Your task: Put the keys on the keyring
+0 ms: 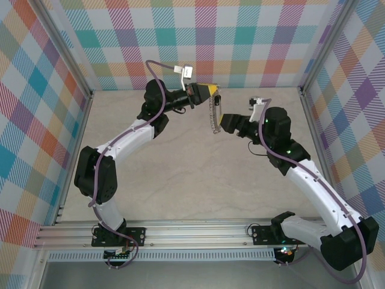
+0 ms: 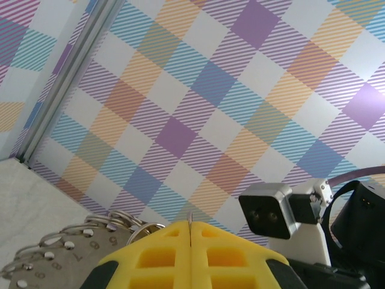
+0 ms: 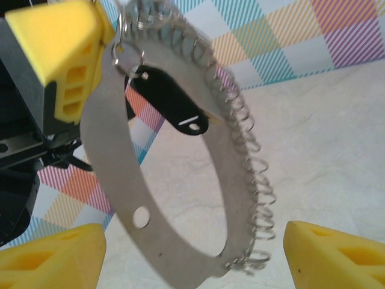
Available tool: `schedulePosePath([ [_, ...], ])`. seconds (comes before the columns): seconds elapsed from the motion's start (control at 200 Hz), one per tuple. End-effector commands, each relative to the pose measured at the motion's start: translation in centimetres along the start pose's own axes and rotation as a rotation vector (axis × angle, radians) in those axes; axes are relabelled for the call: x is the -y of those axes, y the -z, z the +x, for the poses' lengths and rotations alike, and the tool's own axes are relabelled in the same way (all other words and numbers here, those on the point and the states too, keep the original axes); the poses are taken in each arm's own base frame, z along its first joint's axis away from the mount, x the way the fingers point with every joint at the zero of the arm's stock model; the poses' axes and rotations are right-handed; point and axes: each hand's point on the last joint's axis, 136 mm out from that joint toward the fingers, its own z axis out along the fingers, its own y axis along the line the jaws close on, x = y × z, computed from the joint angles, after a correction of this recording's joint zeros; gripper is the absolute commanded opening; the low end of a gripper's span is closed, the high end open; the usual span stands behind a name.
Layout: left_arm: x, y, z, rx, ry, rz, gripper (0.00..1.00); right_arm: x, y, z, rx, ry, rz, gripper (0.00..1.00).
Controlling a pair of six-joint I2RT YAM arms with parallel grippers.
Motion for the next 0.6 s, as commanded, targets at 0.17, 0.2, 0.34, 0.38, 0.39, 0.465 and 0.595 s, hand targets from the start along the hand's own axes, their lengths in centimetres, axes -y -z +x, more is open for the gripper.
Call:
schedulePosePath([
  [0.17, 4.0, 0.1, -3.2, 0.066, -0.057, 0.120, 0.00, -0.8, 1.5, -2.8, 0.042, 0.077, -0.036, 0.76],
  [0.2, 4.0, 0.0, -3.3, 0.069, -0.051, 0.127, 0.00, -1.0, 1.6, -2.9, 0.042, 0.084, -0.046, 0.74],
  [0.34, 4.5, 0.0, -3.4, 0.077, -0.037, 0.169, 0.00, -1.7, 1.8, -3.5, 0.041, 0.111, -0.083, 0.63],
  [0.38, 4.6, 0.0, -3.4, 0.077, -0.036, 0.169, 0.00, -2.1, 1.7, -3.6, 0.042, 0.112, -0.102, 0.61],
  [0.39, 4.5, 0.0, -3.4, 0.077, -0.036, 0.169, 0.00, -2.2, 1.7, -3.6, 0.043, 0.111, -0.107, 0.61],
  [0.465, 4.5, 0.0, -3.4, 0.077, -0.035, 0.168, 0.00, -3.1, 1.5, -3.7, 0.035, 0.095, -0.165, 0.54],
  [0.595, 4.1, 0.0, -3.1, 0.073, -0.029, 0.162, 0.00, -4.5, 0.4, -3.5, 0.005, 0.036, -0.272, 0.46],
])
